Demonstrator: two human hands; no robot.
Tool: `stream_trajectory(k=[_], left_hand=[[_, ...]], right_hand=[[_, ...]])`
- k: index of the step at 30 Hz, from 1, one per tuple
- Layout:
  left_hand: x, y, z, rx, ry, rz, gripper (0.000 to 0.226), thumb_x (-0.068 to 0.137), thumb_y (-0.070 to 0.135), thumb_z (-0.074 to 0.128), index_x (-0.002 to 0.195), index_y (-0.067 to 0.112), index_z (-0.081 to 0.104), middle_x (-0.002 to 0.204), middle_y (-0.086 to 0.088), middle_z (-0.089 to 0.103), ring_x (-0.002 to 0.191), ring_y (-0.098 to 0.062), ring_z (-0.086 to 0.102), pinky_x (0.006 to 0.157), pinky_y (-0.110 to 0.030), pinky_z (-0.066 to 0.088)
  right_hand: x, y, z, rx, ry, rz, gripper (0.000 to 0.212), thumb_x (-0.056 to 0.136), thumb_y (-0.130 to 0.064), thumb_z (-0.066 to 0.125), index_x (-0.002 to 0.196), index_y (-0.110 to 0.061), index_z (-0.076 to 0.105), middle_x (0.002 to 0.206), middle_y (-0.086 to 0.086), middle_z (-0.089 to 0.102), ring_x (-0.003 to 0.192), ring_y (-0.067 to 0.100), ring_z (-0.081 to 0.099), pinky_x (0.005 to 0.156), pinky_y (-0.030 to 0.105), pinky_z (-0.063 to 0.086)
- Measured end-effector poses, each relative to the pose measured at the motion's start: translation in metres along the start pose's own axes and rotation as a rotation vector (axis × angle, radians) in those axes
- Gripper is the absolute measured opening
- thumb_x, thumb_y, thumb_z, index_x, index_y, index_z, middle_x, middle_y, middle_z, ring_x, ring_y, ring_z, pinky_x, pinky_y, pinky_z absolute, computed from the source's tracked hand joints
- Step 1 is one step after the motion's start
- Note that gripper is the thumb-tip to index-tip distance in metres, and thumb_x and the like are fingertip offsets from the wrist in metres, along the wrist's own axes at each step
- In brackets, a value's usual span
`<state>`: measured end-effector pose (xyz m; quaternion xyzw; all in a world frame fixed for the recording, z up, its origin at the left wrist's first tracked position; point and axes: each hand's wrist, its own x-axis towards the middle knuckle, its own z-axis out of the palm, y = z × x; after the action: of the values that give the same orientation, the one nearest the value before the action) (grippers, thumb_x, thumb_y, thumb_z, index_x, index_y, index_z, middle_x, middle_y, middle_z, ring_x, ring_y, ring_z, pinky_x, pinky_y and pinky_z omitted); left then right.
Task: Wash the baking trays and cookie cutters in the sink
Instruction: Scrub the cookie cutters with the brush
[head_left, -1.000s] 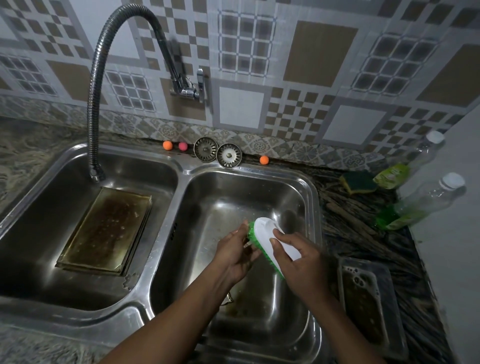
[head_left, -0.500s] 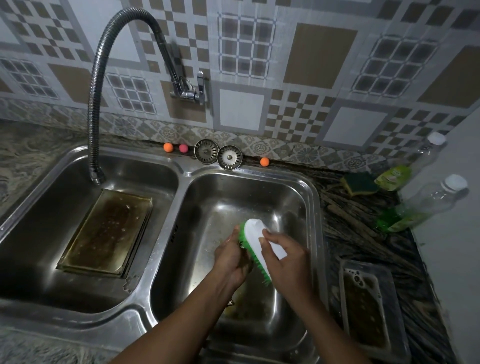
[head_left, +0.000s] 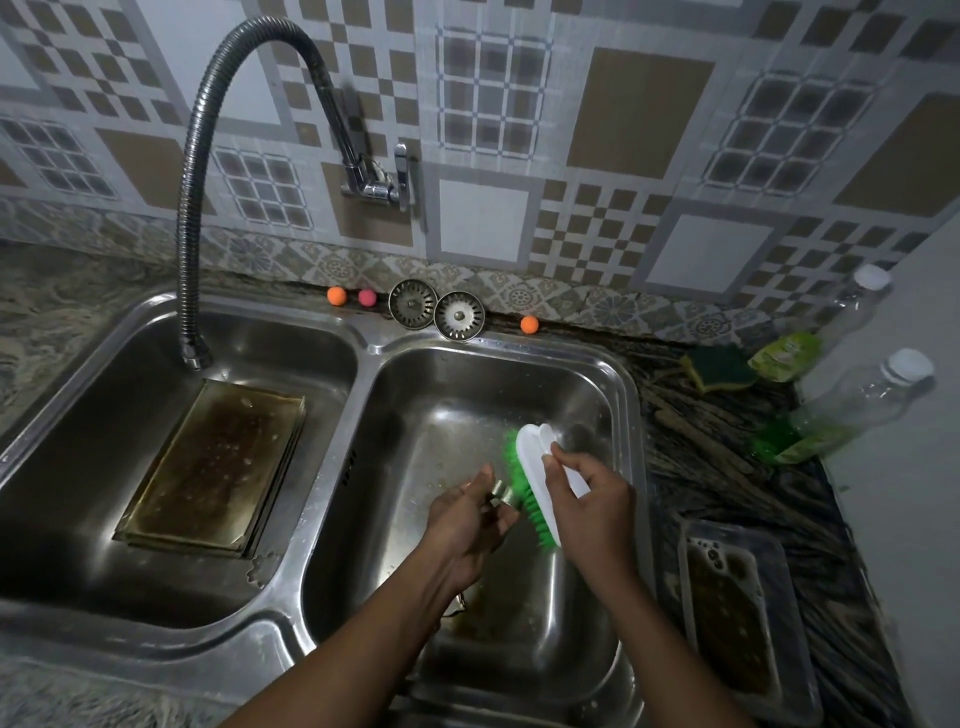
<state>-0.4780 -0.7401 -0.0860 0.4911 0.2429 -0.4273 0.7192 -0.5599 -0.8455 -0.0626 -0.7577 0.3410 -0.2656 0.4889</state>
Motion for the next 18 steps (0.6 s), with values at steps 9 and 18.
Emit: stream_trajectory(k=[9,18], left_hand=[[-0.003,0.004,-0.006,-0.075,-0.178,0.027,0.036,0.084,0.022,0.067,0.114,0.002,0.069,0.108,-0.017,0.071,0.095,-0.025,0.070,0.069,-0.034,0.059],[0.004,0.007,-0.014,-0.025,-0.209,0.064,0.033,0.084,0.023,0.067,0.111,0.004,0.070,0.108,-0.018,0.071,0.094,-0.028,0.070,0.081,-0.043,0.059]], right_hand=[[-0.006,0.008,-0.007,-0.008,-0.093,0.041,0.017,0.087,-0.026,0.071,0.103,-0.029,0.074,0.095,-0.029,0.065,0.097,-0.014,0.059,0.080,0.008,0.047],[-0.007,0.006,-0.002,-0.073,-0.110,-0.116,0.015,0.086,-0.014,0.072,0.100,-0.019,0.075,0.094,-0.028,0.061,0.094,-0.018,0.057,0.077,0.000,0.040]])
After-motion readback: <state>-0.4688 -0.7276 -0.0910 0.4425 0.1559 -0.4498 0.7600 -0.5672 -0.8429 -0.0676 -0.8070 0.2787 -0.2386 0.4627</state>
